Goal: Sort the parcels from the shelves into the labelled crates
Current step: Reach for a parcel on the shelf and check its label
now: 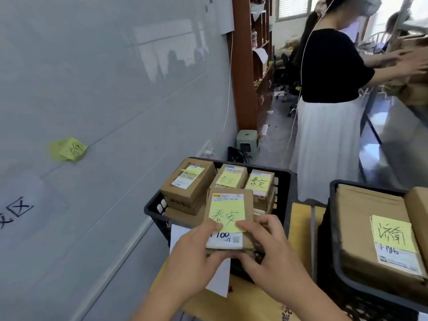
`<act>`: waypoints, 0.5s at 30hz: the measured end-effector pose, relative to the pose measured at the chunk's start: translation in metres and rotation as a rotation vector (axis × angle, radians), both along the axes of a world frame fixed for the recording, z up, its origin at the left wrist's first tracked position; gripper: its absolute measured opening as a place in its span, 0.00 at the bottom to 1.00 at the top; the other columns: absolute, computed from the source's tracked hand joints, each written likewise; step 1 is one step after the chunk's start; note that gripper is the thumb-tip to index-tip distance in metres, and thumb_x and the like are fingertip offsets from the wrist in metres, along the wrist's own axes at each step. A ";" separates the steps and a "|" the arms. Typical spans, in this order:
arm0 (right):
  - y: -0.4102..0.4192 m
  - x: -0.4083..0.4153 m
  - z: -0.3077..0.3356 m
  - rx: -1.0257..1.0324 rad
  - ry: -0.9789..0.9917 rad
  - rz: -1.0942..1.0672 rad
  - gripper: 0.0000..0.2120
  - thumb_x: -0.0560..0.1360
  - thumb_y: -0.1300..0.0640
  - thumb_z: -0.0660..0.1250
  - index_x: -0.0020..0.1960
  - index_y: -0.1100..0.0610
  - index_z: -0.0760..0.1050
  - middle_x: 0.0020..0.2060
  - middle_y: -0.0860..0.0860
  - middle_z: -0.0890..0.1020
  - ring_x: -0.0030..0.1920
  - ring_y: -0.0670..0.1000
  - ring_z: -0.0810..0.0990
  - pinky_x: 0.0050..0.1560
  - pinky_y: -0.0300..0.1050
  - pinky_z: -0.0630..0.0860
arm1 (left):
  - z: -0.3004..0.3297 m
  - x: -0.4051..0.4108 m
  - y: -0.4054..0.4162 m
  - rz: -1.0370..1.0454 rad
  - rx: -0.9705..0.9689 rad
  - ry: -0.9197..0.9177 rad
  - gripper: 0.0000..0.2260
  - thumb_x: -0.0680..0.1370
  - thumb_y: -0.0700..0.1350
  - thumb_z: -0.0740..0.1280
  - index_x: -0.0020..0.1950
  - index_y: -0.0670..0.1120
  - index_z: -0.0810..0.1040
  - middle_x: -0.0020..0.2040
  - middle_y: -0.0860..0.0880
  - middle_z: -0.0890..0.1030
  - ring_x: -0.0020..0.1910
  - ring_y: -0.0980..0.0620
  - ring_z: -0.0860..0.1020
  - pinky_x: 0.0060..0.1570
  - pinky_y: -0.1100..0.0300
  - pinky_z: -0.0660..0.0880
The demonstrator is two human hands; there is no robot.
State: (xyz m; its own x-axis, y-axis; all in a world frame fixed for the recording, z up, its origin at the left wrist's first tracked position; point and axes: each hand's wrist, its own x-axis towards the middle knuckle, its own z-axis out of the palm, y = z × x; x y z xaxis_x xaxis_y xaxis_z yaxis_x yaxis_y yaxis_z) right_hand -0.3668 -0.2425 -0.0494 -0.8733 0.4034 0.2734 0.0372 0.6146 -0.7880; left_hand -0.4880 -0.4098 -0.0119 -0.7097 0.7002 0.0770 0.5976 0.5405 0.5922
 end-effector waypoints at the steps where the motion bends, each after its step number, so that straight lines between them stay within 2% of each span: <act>1: 0.001 -0.011 0.001 0.011 -0.014 0.010 0.26 0.76 0.47 0.73 0.70 0.35 0.69 0.62 0.32 0.60 0.62 0.36 0.71 0.56 0.38 0.79 | 0.000 -0.012 -0.002 0.017 0.000 0.006 0.19 0.75 0.59 0.73 0.57 0.69 0.65 0.56 0.64 0.79 0.52 0.64 0.77 0.41 0.68 0.75; 5: 0.009 -0.056 0.002 0.058 -0.082 0.022 0.29 0.76 0.46 0.72 0.72 0.32 0.63 0.63 0.33 0.59 0.61 0.37 0.71 0.57 0.38 0.76 | -0.002 -0.067 -0.009 0.061 0.024 -0.014 0.21 0.75 0.55 0.75 0.58 0.70 0.66 0.59 0.63 0.79 0.53 0.62 0.79 0.46 0.66 0.77; 9: 0.018 -0.106 -0.006 0.067 -0.197 -0.057 0.30 0.77 0.43 0.70 0.74 0.33 0.60 0.66 0.34 0.59 0.47 0.37 0.74 0.51 0.33 0.72 | -0.004 -0.129 -0.013 0.066 0.052 -0.032 0.22 0.74 0.52 0.76 0.59 0.68 0.68 0.57 0.65 0.78 0.52 0.66 0.78 0.44 0.74 0.73; 11: 0.023 -0.133 -0.013 0.099 -0.247 -0.109 0.31 0.78 0.42 0.69 0.76 0.34 0.59 0.69 0.36 0.59 0.53 0.39 0.75 0.53 0.33 0.71 | -0.005 -0.161 -0.014 0.053 0.069 -0.061 0.23 0.73 0.52 0.77 0.59 0.68 0.68 0.57 0.65 0.78 0.52 0.67 0.77 0.42 0.76 0.71; 12: 0.026 -0.147 -0.016 0.108 -0.276 -0.144 0.32 0.78 0.41 0.68 0.77 0.35 0.57 0.71 0.38 0.59 0.59 0.42 0.74 0.58 0.36 0.73 | -0.005 -0.177 -0.014 0.038 0.075 -0.077 0.23 0.73 0.52 0.77 0.59 0.68 0.69 0.57 0.64 0.78 0.52 0.66 0.77 0.43 0.76 0.71; 13: 0.028 -0.162 -0.019 0.137 -0.316 -0.186 0.33 0.78 0.39 0.67 0.78 0.35 0.55 0.74 0.39 0.58 0.68 0.46 0.70 0.67 0.43 0.71 | -0.006 -0.192 -0.014 0.026 0.083 -0.093 0.22 0.73 0.52 0.77 0.58 0.68 0.69 0.57 0.64 0.78 0.52 0.65 0.78 0.43 0.75 0.71; 15: 0.033 -0.195 -0.021 0.266 -0.450 -0.273 0.37 0.77 0.34 0.64 0.80 0.35 0.50 0.80 0.44 0.55 0.80 0.54 0.54 0.79 0.59 0.57 | -0.009 -0.222 -0.014 0.006 0.097 -0.116 0.21 0.73 0.52 0.77 0.56 0.69 0.70 0.58 0.63 0.78 0.54 0.61 0.78 0.47 0.71 0.73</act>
State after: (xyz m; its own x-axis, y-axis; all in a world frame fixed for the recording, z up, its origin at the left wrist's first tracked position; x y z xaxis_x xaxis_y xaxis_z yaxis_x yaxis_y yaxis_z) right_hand -0.5614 -0.2095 -0.0704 -0.8008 0.5985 0.0227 0.5172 0.7102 -0.4776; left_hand -0.7100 -0.4235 -0.0207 -0.7218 0.6894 0.0613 0.5191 0.4806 0.7068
